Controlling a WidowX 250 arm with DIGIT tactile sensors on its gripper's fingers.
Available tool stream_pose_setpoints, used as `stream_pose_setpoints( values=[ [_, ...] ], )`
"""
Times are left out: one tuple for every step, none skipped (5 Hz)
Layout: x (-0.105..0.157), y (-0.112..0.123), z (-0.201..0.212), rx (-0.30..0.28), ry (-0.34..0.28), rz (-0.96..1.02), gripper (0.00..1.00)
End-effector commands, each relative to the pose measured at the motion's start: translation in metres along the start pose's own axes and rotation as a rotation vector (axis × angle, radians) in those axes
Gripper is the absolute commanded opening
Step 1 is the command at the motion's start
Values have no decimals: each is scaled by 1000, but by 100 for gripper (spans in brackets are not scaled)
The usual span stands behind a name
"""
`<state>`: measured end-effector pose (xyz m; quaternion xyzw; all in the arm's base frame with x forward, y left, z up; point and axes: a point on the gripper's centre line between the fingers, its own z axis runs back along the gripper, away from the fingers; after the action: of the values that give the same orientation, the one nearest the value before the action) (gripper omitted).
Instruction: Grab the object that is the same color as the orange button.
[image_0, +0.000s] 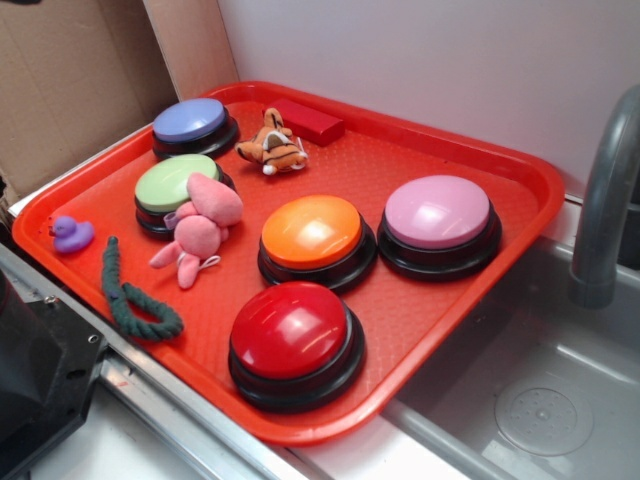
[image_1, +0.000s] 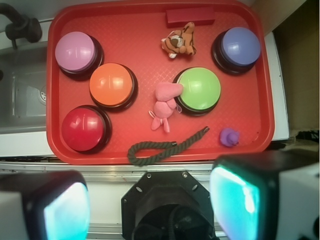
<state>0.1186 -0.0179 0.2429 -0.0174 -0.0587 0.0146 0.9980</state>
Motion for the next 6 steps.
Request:
stream_pose_setpoints(
  values=[
    [0, 0, 0, 0, 0, 0, 100],
    [12, 1, -9, 1, -20, 124, 100],
    [35, 3, -27, 8, -45, 262, 100],
    [63, 7, -56, 30, -40, 429, 100],
    [89, 15, -80, 60, -77, 553, 100],
    [116, 29, -107, 109, -112, 698, 100]
  ],
)
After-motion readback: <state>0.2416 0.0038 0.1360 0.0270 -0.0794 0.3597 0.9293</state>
